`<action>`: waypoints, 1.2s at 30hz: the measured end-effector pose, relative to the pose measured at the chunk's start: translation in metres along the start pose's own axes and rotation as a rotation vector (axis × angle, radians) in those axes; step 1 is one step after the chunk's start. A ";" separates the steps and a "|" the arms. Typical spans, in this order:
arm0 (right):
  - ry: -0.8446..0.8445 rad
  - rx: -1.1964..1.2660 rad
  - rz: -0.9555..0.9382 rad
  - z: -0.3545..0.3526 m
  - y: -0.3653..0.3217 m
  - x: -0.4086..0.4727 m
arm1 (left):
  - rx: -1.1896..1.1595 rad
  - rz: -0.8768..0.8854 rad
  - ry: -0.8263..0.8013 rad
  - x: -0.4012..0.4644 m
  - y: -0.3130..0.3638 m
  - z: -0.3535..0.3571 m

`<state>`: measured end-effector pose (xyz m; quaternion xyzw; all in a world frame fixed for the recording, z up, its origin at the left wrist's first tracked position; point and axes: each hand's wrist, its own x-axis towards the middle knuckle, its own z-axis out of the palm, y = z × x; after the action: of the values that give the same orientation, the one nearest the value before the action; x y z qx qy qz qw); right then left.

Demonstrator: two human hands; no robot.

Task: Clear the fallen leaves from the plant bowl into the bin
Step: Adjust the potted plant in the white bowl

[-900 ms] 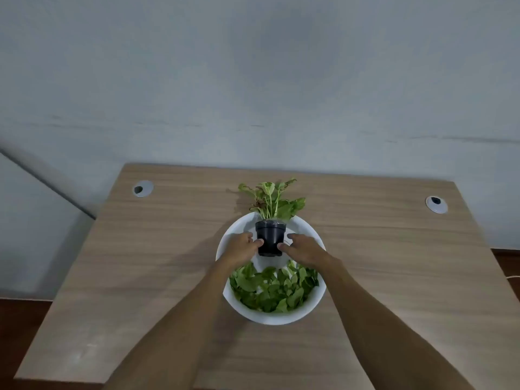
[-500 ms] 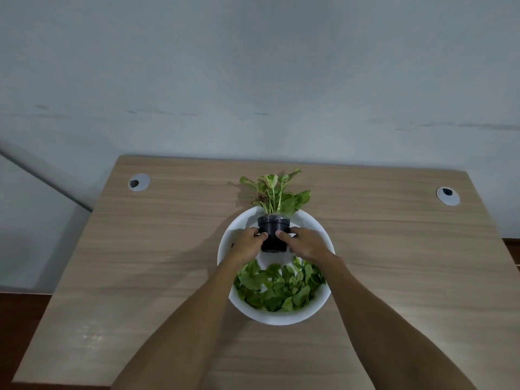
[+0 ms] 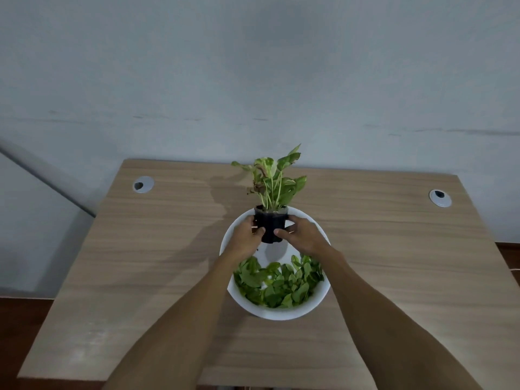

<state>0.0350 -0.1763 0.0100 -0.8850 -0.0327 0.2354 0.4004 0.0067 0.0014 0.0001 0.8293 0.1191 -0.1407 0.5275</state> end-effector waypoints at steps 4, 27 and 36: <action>0.074 0.115 -0.062 0.015 0.008 -0.005 | -0.015 0.097 0.101 -0.010 -0.013 0.012; 0.339 0.333 -0.028 0.068 0.052 -0.033 | -0.181 0.018 0.248 -0.030 -0.052 0.063; 0.343 0.348 0.001 0.070 0.050 -0.038 | -0.129 0.024 0.185 -0.034 -0.049 0.052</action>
<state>-0.0367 -0.1708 -0.0513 -0.8296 0.0770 0.0841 0.5466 -0.0473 -0.0275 -0.0503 0.8044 0.1661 -0.0489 0.5683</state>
